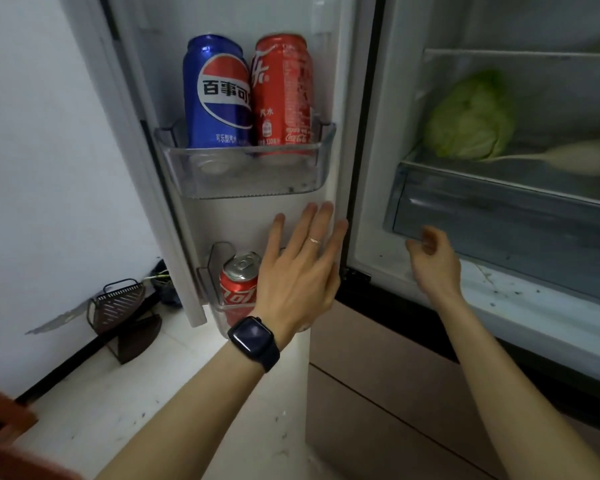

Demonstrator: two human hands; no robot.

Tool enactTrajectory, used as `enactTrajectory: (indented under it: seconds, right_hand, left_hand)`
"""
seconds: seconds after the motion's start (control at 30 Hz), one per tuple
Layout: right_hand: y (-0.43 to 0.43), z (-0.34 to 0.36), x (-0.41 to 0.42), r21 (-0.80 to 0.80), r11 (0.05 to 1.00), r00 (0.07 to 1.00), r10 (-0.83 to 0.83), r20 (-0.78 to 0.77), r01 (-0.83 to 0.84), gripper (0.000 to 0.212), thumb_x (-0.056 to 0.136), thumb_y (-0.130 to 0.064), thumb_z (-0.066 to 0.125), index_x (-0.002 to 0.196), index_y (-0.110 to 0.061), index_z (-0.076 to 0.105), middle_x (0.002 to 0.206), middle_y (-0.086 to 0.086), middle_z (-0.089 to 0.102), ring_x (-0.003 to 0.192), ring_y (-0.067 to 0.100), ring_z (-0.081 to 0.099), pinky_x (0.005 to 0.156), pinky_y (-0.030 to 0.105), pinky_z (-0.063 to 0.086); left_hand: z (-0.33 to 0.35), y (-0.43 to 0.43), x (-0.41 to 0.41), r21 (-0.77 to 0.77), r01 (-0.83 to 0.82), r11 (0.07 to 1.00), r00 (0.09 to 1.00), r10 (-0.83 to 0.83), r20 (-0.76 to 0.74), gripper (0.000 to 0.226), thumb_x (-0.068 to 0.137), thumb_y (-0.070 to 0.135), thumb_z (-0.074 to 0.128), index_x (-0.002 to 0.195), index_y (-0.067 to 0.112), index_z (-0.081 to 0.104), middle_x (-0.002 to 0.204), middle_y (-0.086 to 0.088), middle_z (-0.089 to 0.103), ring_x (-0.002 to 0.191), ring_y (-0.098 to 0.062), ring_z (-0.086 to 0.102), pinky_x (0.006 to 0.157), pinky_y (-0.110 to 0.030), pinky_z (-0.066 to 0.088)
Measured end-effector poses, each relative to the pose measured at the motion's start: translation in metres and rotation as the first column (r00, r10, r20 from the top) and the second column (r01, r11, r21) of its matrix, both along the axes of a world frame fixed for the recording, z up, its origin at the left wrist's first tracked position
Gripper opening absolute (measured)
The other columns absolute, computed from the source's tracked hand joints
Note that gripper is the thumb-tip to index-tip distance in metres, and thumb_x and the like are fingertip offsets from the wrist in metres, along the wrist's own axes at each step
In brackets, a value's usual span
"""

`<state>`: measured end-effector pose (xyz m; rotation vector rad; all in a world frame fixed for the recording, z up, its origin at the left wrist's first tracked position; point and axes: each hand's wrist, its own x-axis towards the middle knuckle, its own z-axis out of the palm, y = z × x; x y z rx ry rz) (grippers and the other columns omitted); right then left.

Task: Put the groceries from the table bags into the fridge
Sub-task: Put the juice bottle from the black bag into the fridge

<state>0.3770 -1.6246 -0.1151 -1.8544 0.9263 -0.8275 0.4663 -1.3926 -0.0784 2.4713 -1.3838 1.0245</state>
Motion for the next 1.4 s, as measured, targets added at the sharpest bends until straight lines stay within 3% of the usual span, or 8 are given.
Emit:
enactTrajectory:
  seconds: [0.2, 0.33, 0.5, 0.63, 0.7, 0.8, 0.97, 1.4]
  right_hand:
    - [-0.063, 0.018, 0.028, 0.345, 0.93, 0.933, -0.231, 0.276, 0.128, 0.057, 0.097, -0.033, 0.059, 0.145, -0.016, 0.034, 0.138, 0.007, 0.052, 0.113, 0.019, 0.055, 0.104, 0.039, 0.045]
    - [-0.09, 0.029, 0.036, 0.532, 0.847, 0.855, -0.287, 0.431, 0.017, 0.053, 0.097, -0.035, 0.058, 0.142, -0.015, 0.037, 0.118, 0.002, 0.056, 0.102, 0.015, 0.057, 0.096, 0.036, 0.049]
    - [-0.113, 0.047, 0.047, 0.623, 0.769, 0.77, -0.308, 0.558, -0.144, 0.025, 0.1, -0.029, 0.053, 0.121, -0.015, 0.053, 0.11, 0.002, 0.062, 0.102, 0.014, 0.063, 0.093, 0.033, 0.051]
    - [-0.116, 0.051, 0.053, 0.648, 0.733, 0.682, -0.367, 0.633, -0.208, 0.027, 0.103, -0.026, 0.05, 0.126, -0.011, 0.05, 0.102, 0.002, 0.063, 0.092, 0.014, 0.062, 0.088, 0.03, 0.05]
    - [-0.107, 0.055, 0.055, 0.64, 0.745, 0.648, -0.396, 0.651, -0.189, 0.014, 0.104, -0.026, 0.051, 0.108, -0.012, 0.05, 0.096, 0.005, 0.061, 0.09, 0.017, 0.064, 0.084, 0.029, 0.053]
    - [-0.088, 0.056, 0.053, 0.628, 0.76, 0.605, -0.424, 0.674, -0.166, 0.019, 0.103, -0.025, 0.053, 0.089, -0.014, 0.046, 0.086, 0.006, 0.059, 0.084, 0.017, 0.065, 0.085, 0.03, 0.055]
    - [-0.063, 0.052, 0.039, 0.59, 0.789, 0.588, -0.399, 0.704, -0.171, 0.012, 0.103, -0.025, 0.052, 0.096, -0.016, 0.048, 0.089, 0.004, 0.062, 0.086, 0.017, 0.067, 0.075, 0.027, 0.056]
    - [0.026, 0.035, -0.008, 0.569, 0.805, 0.571, -0.39, 0.722, -0.17, 0.021, 0.103, -0.022, 0.053, 0.117, -0.007, 0.049, 0.101, 0.005, 0.069, 0.097, 0.019, 0.07, 0.09, 0.033, 0.056]
  left_hand:
    - [-0.004, -0.006, 0.005, -0.028, -0.016, 0.999, 1.0, 0.017, 0.014, 0.072, 0.092, 0.039, 0.052, 0.157, 0.016, 0.03, 0.168, -0.006, 0.01, 0.154, -0.028, 0.006, 0.121, -0.056, 0.0]
    - [-0.004, -0.007, 0.005, -0.027, -0.02, 0.999, 1.0, 0.02, 0.0, 0.075, 0.093, 0.04, 0.048, 0.16, 0.016, 0.022, 0.169, -0.006, -0.002, 0.155, -0.027, 0.0, 0.122, -0.056, -0.002]
    - [-0.004, -0.007, 0.005, -0.019, -0.024, 1.0, 1.0, 0.024, 0.004, 0.075, 0.094, 0.039, 0.045, 0.16, 0.015, 0.019, 0.169, -0.007, -0.002, 0.156, -0.027, 0.0, 0.122, -0.056, -0.003]
    - [-0.005, -0.007, 0.004, -0.014, -0.031, 0.999, 1.0, 0.031, 0.003, 0.074, 0.094, 0.039, 0.043, 0.16, 0.015, 0.019, 0.169, -0.007, -0.002, 0.155, -0.027, 0.0, 0.122, -0.055, -0.004]
    - [-0.005, -0.007, 0.003, -0.015, -0.034, 0.999, 0.999, 0.034, 0.001, 0.074, 0.095, 0.039, 0.042, 0.16, 0.016, 0.019, 0.169, -0.007, -0.002, 0.155, -0.027, 0.0, 0.122, -0.054, -0.006]
    - [-0.004, -0.007, 0.003, -0.009, -0.037, 0.999, 0.999, 0.037, -0.004, 0.074, 0.094, 0.04, 0.042, 0.16, 0.016, 0.019, 0.169, -0.007, -0.002, 0.155, -0.027, 0.0, 0.121, -0.054, -0.007]
    - [-0.004, -0.006, 0.002, -0.008, -0.026, 1.0, 1.0, 0.026, -0.005, 0.076, 0.093, 0.037, 0.046, 0.161, 0.014, 0.018, 0.169, -0.007, -0.004, 0.155, -0.027, -0.002, 0.122, -0.054, -0.006]
    - [-0.002, 0.0, 0.003, 0.028, 0.021, 0.999, 1.0, -0.02, -0.022, 0.081, 0.092, 0.037, 0.051, 0.16, 0.009, 0.016, 0.168, -0.009, -0.011, 0.155, -0.027, -0.003, 0.121, -0.055, -0.006]
